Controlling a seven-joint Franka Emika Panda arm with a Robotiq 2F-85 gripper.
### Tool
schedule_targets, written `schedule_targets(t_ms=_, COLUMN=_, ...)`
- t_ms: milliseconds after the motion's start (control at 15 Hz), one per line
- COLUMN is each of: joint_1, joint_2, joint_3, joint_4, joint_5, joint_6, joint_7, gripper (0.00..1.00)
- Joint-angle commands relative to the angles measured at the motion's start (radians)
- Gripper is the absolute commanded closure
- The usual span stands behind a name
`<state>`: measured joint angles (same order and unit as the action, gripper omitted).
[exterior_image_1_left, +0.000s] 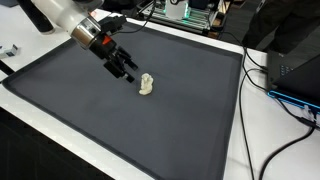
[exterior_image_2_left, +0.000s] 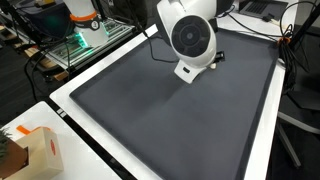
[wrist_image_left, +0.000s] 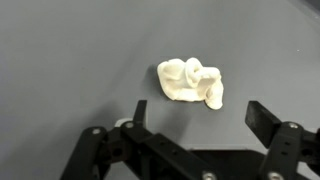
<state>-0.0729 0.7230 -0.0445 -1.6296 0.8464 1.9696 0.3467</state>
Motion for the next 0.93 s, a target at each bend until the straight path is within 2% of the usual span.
schedule_targets(t_ms=0, joint_1=0.057, joint_2=0.077, joint_3=-0.026, joint_4=0.155, joint_5=-0.179, joint_6=-0.058, joint_7=0.074, gripper=0.0)
schedule_targets(t_ms=333, joint_1=0.115, joint_2=0.147, joint_3=-0.007, joint_4=0.332, joint_5=-0.425, joint_6=-0.053, joint_7=0.094, gripper=0.0)
schedule_targets(t_ms=867, joint_1=0.247, joint_2=0.227, joint_3=0.005, joint_4=0.539, joint_5=-0.745, joint_6=-0.16, joint_7=0.039, gripper=0.0)
